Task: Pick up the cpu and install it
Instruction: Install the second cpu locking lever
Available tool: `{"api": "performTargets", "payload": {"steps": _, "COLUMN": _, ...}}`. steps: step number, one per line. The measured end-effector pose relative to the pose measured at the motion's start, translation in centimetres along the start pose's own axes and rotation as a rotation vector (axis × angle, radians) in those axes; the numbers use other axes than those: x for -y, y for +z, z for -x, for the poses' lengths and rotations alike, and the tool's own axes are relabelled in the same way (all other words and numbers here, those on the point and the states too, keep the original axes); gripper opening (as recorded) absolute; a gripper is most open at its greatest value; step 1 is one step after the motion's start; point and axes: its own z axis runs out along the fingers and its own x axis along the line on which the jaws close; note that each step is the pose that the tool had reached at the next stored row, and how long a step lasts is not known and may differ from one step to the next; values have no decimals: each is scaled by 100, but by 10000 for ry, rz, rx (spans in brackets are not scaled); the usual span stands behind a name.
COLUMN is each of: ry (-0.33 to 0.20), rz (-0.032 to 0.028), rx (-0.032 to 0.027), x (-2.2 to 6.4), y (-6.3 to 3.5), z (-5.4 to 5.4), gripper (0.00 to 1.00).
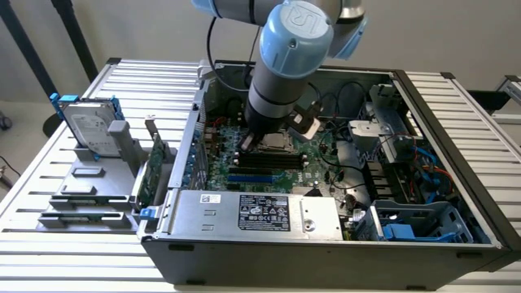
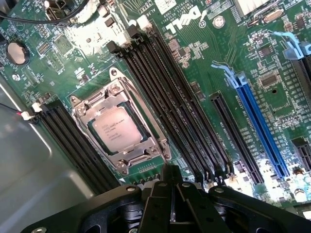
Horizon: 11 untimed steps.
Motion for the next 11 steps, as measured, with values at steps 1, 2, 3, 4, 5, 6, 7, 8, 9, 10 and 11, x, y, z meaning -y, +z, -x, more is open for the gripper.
{"api": "performTargets", "payload": {"steps": 1, "ry": -20, "rz": 8, "rx": -4, "x": -1, "y": 10, "z": 1, "gripper": 11}}
{"api": "performTargets", "payload": {"steps": 2, "ry": -37, "rz": 15, "rx": -5, "x": -2, "y": 18, "z": 2, "gripper": 11}}
{"api": "performTargets", "payload": {"steps": 3, "ry": -55, "rz": 22, "rx": -6, "x": -3, "y": 26, "z": 3, "gripper": 11}}
{"api": "performTargets", "payload": {"steps": 4, "ry": -71, "rz": 28, "rx": -8, "x": -4, "y": 34, "z": 4, "gripper": 11}}
{"api": "performTargets", "payload": {"steps": 5, "ry": -88, "rz": 33, "rx": -10, "x": -5, "y": 41, "z": 4, "gripper": 11}}
{"api": "performTargets", "payload": {"steps": 6, "ry": -104, "rz": 40, "rx": -11, "x": -6, "y": 48, "z": 6, "gripper": 11}}
{"api": "performTargets", "payload": {"steps": 7, "ry": -123, "rz": 46, "rx": -13, "x": -8, "y": 57, "z": 7, "gripper": 11}}
{"api": "performTargets", "payload": {"steps": 8, "ry": -141, "rz": 50, "rx": -13, "x": -9, "y": 64, "z": 9, "gripper": 11}}
{"api": "performTargets", "payload": {"steps": 9, "ry": -159, "rz": 54, "rx": -15, "x": -10, "y": 73, "z": 11, "gripper": 11}}
{"api": "performTargets", "payload": {"steps": 10, "ry": -175, "rz": 60, "rx": -15, "x": -10, "y": 81, "z": 13, "gripper": 11}}
{"api": "performTargets", "payload": {"steps": 11, "ry": -192, "rz": 63, "rx": -15, "x": -11, "y": 89, "z": 15, "gripper": 11}}
